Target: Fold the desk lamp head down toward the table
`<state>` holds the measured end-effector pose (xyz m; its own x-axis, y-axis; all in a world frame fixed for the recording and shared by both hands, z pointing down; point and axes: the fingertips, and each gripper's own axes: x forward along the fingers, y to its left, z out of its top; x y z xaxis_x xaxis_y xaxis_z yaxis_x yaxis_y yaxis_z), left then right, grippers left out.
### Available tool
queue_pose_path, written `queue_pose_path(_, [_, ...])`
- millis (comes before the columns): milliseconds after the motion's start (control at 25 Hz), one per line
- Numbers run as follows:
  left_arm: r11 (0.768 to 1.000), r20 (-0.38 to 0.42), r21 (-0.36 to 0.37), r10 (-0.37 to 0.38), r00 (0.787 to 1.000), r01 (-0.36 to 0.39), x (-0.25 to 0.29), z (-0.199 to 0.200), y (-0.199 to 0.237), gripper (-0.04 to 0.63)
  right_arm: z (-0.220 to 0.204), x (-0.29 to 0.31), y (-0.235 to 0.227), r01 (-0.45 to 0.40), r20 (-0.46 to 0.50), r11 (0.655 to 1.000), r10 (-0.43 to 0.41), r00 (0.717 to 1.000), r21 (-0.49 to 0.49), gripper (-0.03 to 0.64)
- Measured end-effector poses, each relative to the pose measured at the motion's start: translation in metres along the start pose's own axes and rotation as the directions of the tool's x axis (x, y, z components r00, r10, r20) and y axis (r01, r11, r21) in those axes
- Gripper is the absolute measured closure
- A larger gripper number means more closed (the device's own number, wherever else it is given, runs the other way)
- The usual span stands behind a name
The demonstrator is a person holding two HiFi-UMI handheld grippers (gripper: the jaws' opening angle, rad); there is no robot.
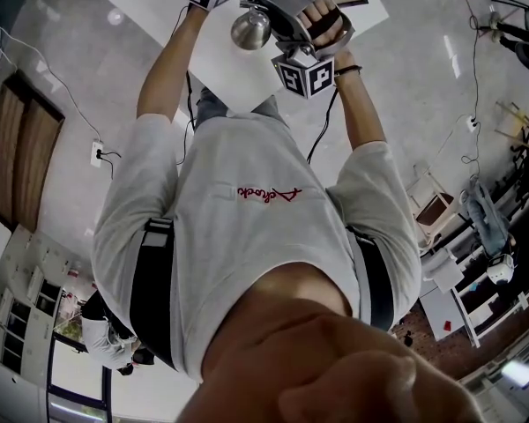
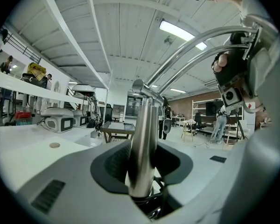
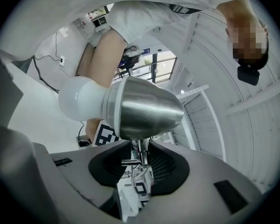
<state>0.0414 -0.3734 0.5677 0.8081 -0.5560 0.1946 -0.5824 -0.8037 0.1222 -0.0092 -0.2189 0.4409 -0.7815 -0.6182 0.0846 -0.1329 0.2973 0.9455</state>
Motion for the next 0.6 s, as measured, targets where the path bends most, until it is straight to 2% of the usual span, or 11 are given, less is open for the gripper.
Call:
queue_pose_path(120, [1.000, 0.004, -0.002, 0.002, 1.000, -0.002, -0.001, 0.003, 0.001, 0.437, 0.001, 0.001, 0.000, 0.018, 0.002, 0.999, -0.018, 1.000, -0.036, 0.494])
queue_pose_path(600, [1.000, 0.014, -0.015, -0.004, 1.000, 0.004, -0.004, 0.002, 0.002, 0.434, 0.004, -0.001, 0.015, 0.126, 0.037, 0.990, -0.124, 0.992, -0.060, 0.502])
